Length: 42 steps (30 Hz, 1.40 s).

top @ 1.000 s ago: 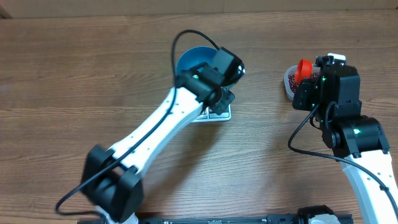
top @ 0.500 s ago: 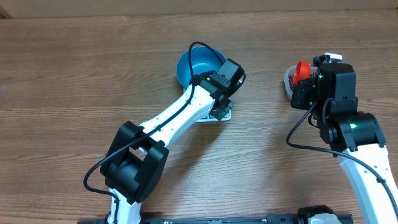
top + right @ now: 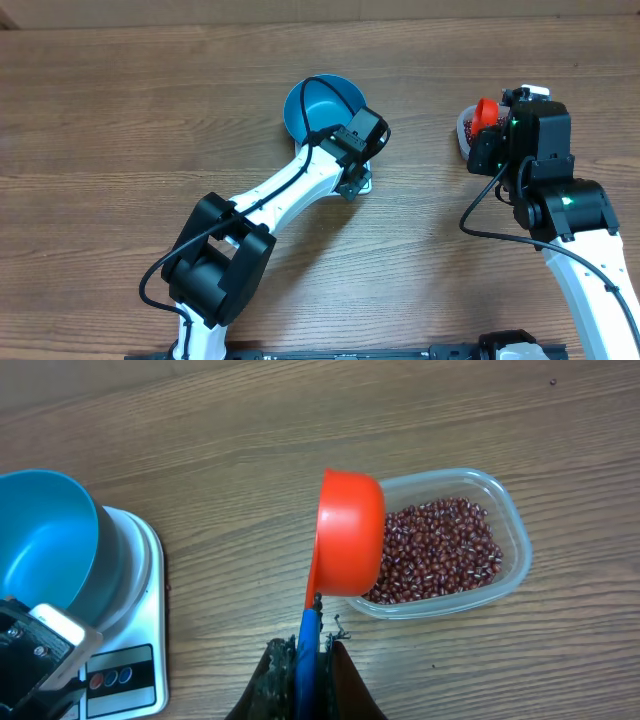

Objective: Scoop item into bowl and weigh 150g on scale
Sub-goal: 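Press the scale's tare button with the left gripper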

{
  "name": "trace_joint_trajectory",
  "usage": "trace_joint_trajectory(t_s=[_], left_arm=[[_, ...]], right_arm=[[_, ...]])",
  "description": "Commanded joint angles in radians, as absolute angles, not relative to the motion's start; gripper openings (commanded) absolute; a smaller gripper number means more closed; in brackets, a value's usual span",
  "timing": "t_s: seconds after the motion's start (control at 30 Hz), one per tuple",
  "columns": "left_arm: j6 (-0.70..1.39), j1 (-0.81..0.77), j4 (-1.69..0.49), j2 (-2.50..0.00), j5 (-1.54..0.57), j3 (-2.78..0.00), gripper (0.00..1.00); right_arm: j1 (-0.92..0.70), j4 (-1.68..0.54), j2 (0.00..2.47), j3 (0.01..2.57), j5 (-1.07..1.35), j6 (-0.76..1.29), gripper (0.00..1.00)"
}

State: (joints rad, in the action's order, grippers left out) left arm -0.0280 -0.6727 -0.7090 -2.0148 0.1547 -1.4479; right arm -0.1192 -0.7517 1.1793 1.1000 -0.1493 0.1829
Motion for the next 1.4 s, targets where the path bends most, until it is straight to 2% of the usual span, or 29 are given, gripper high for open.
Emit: trace_joint_trajectory(t_s=[0.0, 1.37], left_arm=[[0.004, -0.672, -0.698, -2.033, 0.164, -1.421, 0.04], [0.003, -0.666, -0.643, -2.035, 0.170, -1.415, 0.04]], right_arm=[[-0.116, -0.743, 1.180, 1.127, -0.164, 0.187, 0.04], [-0.117, -0.743, 1.180, 1.127, -0.164, 0.187, 0.04]])
